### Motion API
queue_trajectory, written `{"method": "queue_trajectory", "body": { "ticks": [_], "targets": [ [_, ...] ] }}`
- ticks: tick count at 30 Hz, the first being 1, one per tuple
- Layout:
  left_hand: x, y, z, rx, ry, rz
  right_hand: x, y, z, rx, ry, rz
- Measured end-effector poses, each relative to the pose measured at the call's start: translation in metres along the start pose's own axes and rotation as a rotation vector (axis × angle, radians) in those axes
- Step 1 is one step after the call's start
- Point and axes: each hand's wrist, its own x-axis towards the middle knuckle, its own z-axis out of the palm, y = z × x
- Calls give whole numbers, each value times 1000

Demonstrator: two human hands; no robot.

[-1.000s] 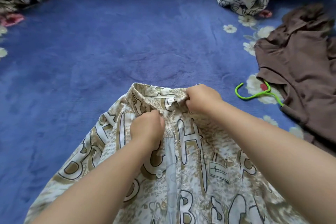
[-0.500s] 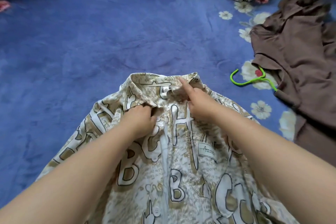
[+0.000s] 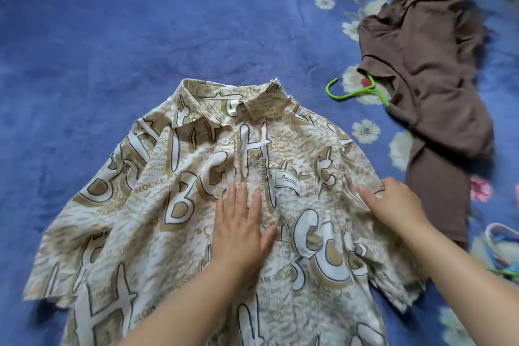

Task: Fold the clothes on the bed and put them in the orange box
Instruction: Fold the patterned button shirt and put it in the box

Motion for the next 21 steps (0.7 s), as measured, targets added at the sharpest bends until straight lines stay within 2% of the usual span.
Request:
{"method": "queue_trajectory", "body": {
  "ticks": [2, 4, 6, 7, 9, 12, 14, 18, 21],
  "targets": [
    [-2, 3, 9, 14, -16, -26, 1, 8, -9, 164, 16, -25],
    [1, 5, 11, 14, -3, -27, 5, 9, -36, 246, 226, -64],
    [2, 6, 11, 48, -15, -15, 11, 4, -75, 169, 486, -145],
    [3, 7, 11, 59, -24, -4, 16, 2, -91, 100, 533, -170],
    [6, 8, 10, 74, -52, 6, 33, 4, -108, -59, 482, -171],
    [9, 13, 7, 99, -87, -2, 48, 18, -92, -308, 170, -16],
    [10, 13, 6, 107, -86, -5, 45, 26, -69, -319, 72, 79],
    [6, 19, 1, 123, -43, -47, 48, 42, -46, -101, 162, 27],
    [0, 23, -7, 6, 51, -162, 49, 60, -50, 324, 157, 150]
  ]
}}
